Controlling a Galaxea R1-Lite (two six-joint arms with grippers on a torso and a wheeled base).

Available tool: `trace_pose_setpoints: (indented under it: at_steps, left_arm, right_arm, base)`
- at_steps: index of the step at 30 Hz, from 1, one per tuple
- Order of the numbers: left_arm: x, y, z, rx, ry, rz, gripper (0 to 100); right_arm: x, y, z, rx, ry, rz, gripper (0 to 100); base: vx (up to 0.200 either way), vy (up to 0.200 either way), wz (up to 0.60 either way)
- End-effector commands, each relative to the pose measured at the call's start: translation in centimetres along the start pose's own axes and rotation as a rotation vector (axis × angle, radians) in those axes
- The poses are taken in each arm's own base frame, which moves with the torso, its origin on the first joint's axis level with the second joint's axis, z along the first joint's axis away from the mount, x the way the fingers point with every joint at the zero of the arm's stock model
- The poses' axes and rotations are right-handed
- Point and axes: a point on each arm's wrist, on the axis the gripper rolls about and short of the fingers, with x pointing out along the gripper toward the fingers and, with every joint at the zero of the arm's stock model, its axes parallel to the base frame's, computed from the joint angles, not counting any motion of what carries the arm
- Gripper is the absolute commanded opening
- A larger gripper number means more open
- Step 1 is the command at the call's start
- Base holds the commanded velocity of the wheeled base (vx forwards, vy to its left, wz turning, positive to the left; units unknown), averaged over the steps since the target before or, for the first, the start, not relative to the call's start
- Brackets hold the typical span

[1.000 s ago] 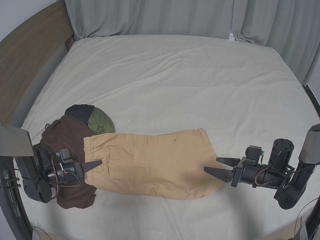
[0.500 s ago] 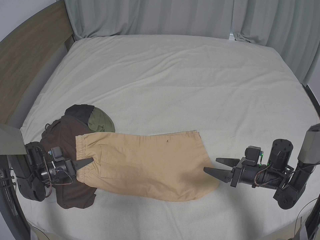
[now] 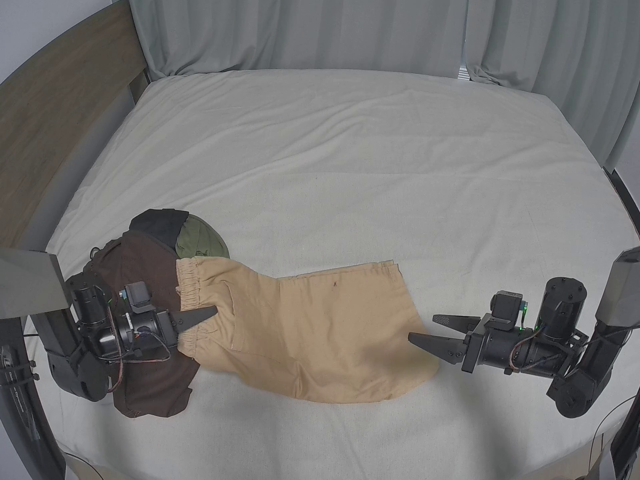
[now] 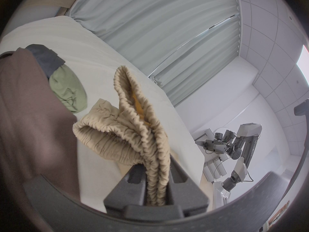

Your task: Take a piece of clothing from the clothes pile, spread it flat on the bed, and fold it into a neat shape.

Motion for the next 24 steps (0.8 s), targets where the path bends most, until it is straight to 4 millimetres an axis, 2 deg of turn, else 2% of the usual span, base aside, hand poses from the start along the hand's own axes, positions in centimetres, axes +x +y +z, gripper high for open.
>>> trace_pose_setpoints:
  at_steps: [1,9,15,24]
  left_arm:
    - [1.7,-1.2,0.4,0.027,0.002,-0.041,0]
    - [4.6,-3.0,0.1,0.032,0.033,-0.122,0]
    - [6.8,-3.9,0.1,0.028,0.007,-0.117,0]
    - [8.8,-5.1,-0.4,-0.008,0.028,-0.172,0]
  right_arm:
    - [-0.1,-0.1,0.1,-0.002,-0.005,-0.001,100]
    - [0.0,-0.1,0.4,-0.002,-0.016,-0.002,100]
    - [-0.1,-0.4,0.6,-0.004,-0.027,-0.009,100]
    - [-0.6,-1.4,1.1,-0.003,-0.05,-0.044,100]
  base:
    - [0.0,0.0,0.0]
    - [0.0,0.0,0.0]
    - [0.0,0.0,0.0]
    - [0.0,0.0,0.0]
